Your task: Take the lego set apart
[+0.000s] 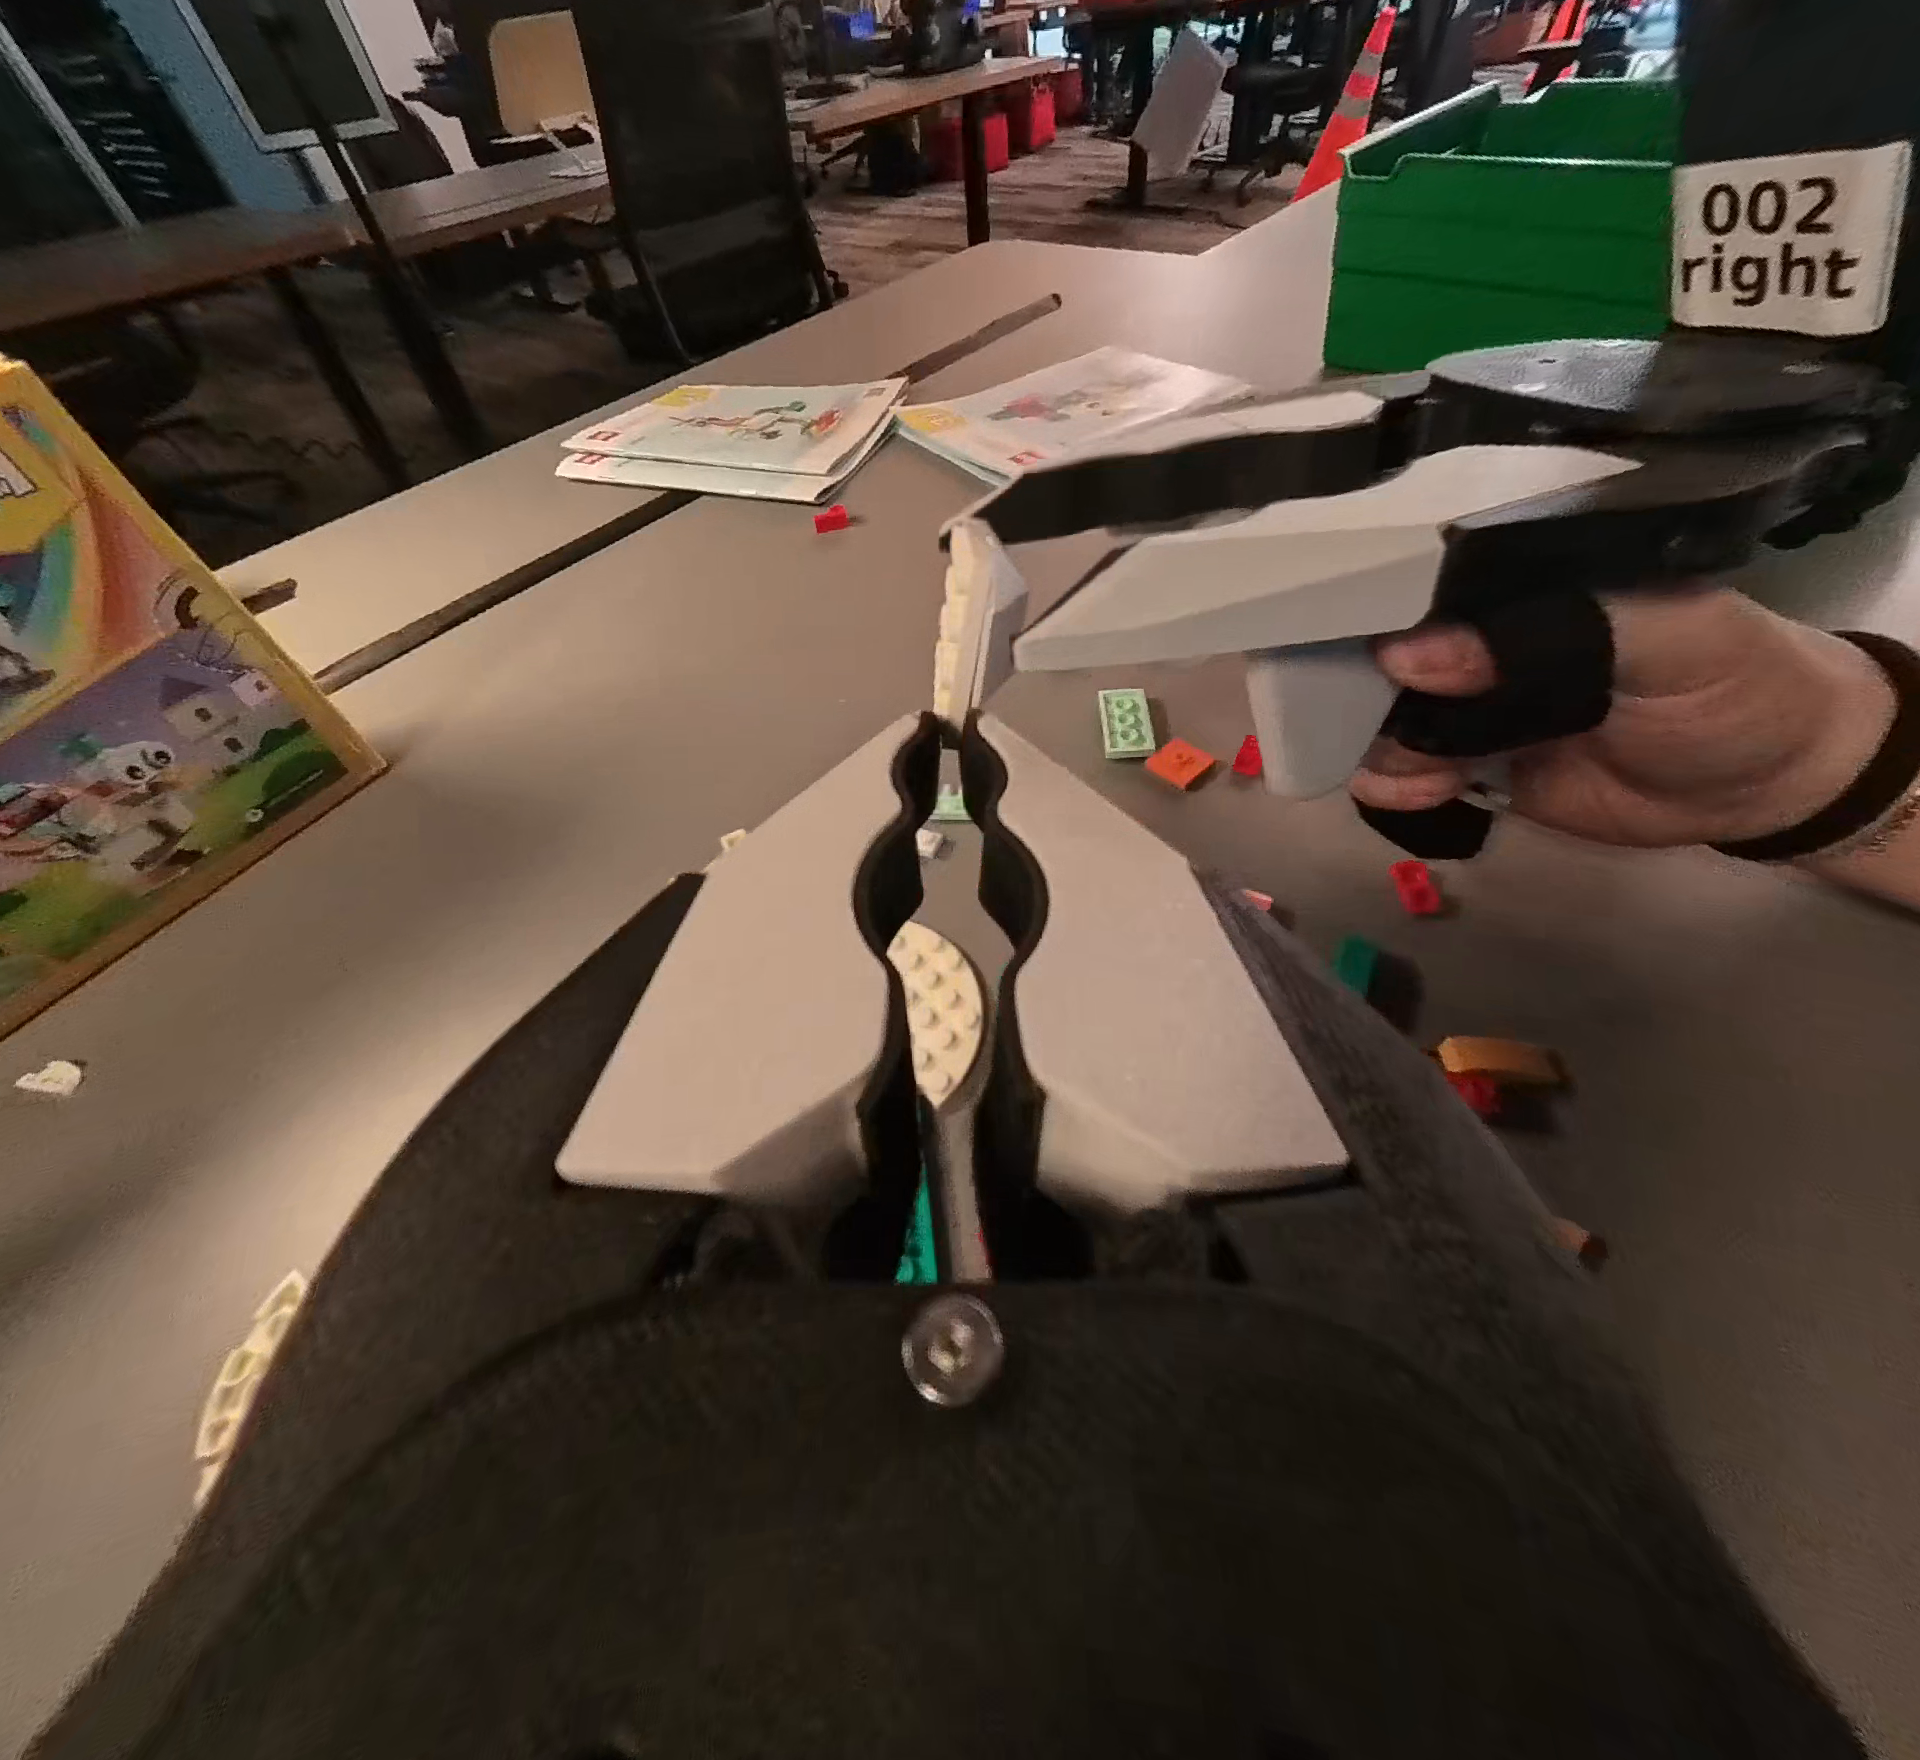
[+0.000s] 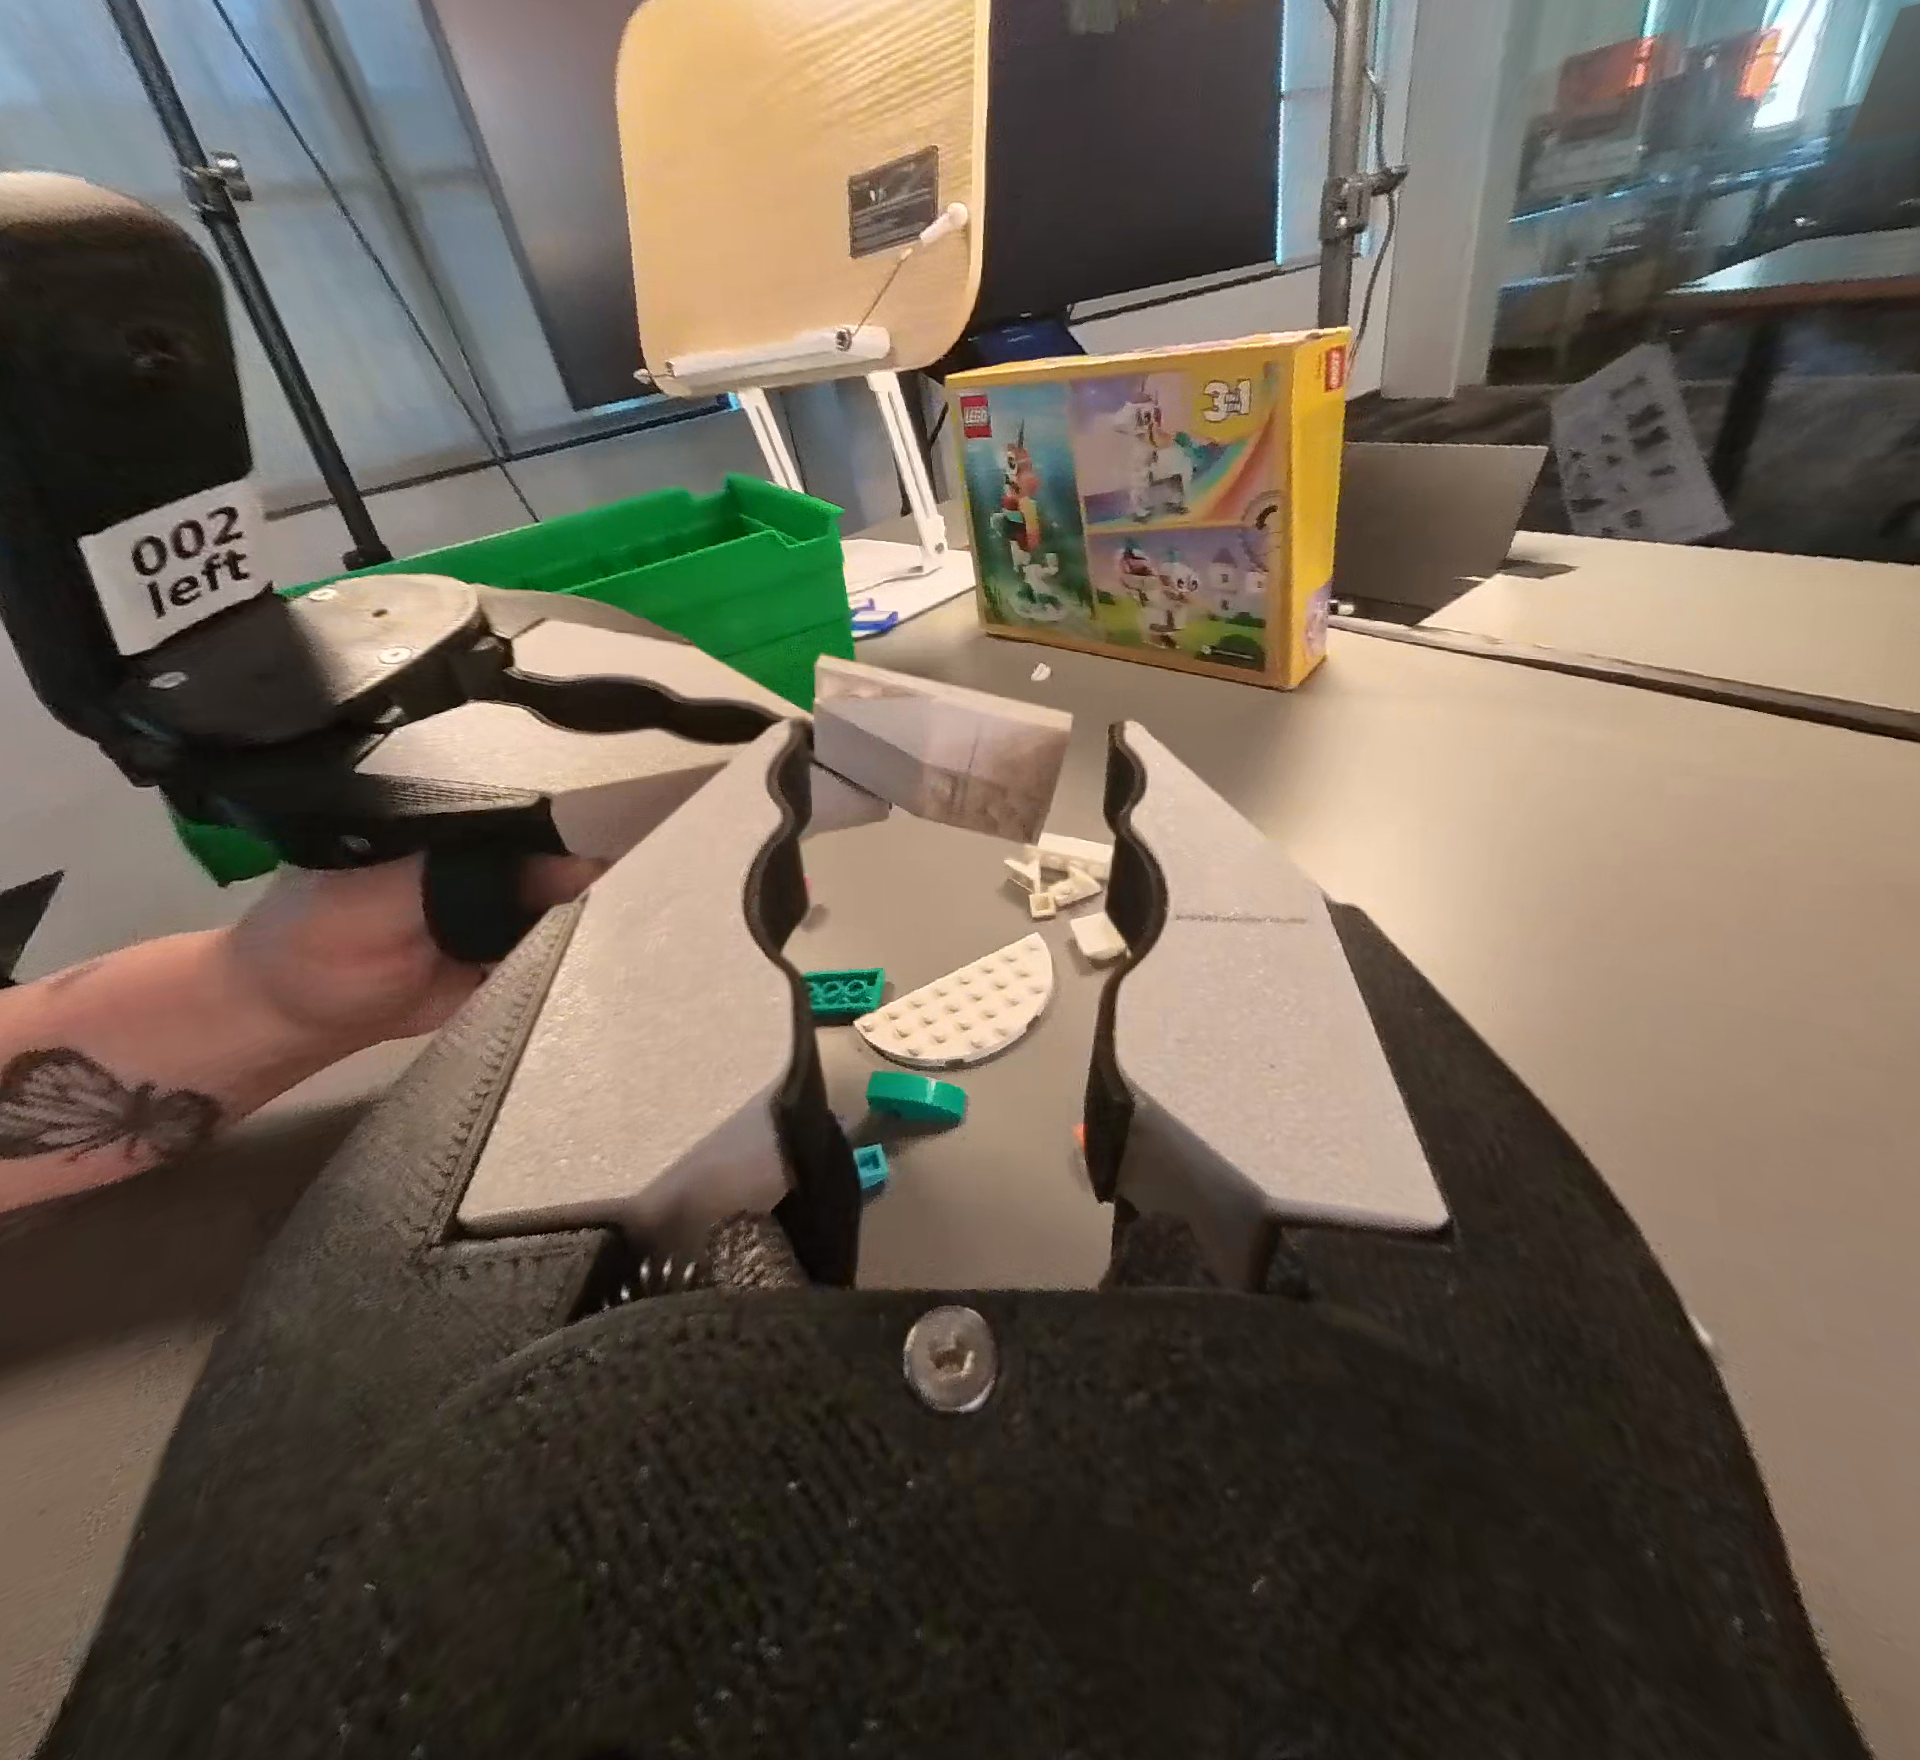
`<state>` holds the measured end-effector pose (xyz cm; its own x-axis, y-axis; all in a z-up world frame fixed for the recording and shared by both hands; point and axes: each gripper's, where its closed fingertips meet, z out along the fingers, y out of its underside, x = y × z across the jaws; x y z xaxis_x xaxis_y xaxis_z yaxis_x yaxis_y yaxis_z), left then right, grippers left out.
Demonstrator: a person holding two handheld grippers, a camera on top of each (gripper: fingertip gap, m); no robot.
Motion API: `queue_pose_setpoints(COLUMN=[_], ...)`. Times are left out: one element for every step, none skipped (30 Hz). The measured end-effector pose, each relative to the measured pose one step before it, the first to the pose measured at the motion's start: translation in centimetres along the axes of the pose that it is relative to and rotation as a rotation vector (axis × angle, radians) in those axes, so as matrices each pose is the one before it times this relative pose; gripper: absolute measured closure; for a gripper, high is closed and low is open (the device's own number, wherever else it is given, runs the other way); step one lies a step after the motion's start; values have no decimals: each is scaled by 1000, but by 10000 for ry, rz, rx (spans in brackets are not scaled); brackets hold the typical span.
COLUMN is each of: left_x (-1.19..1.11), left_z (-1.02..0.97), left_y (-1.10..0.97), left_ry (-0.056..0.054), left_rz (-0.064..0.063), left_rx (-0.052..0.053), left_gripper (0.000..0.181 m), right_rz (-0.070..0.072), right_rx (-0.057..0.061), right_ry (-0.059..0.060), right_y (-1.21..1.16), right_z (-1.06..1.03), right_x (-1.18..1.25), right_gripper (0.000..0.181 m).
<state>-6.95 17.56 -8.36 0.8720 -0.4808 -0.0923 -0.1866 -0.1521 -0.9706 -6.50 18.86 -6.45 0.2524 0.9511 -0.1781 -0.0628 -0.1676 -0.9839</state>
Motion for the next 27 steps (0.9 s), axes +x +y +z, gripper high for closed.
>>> queue_pose_setpoints(left_x=[-100,-44,-77,-166,-42,20,98,124,-35,-98,-89,-94,-107,-152,-155,-150,-98,-62,-65,-35,-16,-29,-6,33,8,56,112], left_z=[-86,-72,-42,11,60,83,61,23,-22,-51,-63,-65,-90,-113,-128,-152,-182,-157,-131,-151,-131,-95,-93,-135,-129,-129,-91], left_y=[-115,-89,-30,89,136,94,5,-99,-141,-108,-106,-76,-116,-162,-197,-222,-280,-250,-202,-207,-132,-123,-233,-426,-489,-461,-351], left_ry=[-98,-99,-172,-273,-190,-134,-82,-59,-168,-200,-185,-187,-210,-284,-322,-321,-255,-181,-143,-106,-84,-82,-48,17,24,36,60], left_rz=[96,164,264,343,312,223,181,196,245,290,282,301,366,469,599,607,485,358,308,300,279,197,97,-8,-122,-96,-27], left_rx=[41,15,-42,-117,-141,-99,-32,29,47,21,34,30,46,58,72,76,131,108,93,126,78,77,143,248,271,240,181], left_gripper=[179,179,179,179,179,179,179,179,179,179,179,179,179,179,179,179,179,179,179,179,179,179,179,179,179,179,178], right_rz=[207,257,272,302,313,287,227,183,217,294,336,328,304,345,423,417,349,311,304,287,252,239,300,407,494,536,500], right_rx=[-71,-7,53,110,147,113,43,-11,-12,12,-1,-16,-5,-3,-26,-45,-40,-64,-98,-115,-131,-112,-47,19,40,35,42], right_ry=[-2,-7,-101,-183,-199,-166,-58,3,-43,-94,-115,-127,-148,-188,-223,-233,-255,-245,-213,-219,-218,-220,-278,-371,-461,-545,-550], right_y=[176,94,-15,-141,-217,-190,-65,48,56,30,37,44,34,40,46,49,29,40,83,99,131,127,53,-12,15,70,90], right_z=[63,35,-5,-39,-62,-65,-52,-17,-6,12,24,27,16,19,11,-12,-41,-43,-43,-29,-27,-11,-8,17,63,126,147], right_x=[106,143,12,-112,-146,-117,48,151,87,1,-27,-52,-76,-137,-164,-165,-242,-264,-228,-251,-239,-246,-288,-367,-417,-496,-503], right_gripper=[127,127,128,128,128,128,129,129,130,130,130,130,130,130,130,130,130,130,131,132,133,135,136,134,133,132,131])
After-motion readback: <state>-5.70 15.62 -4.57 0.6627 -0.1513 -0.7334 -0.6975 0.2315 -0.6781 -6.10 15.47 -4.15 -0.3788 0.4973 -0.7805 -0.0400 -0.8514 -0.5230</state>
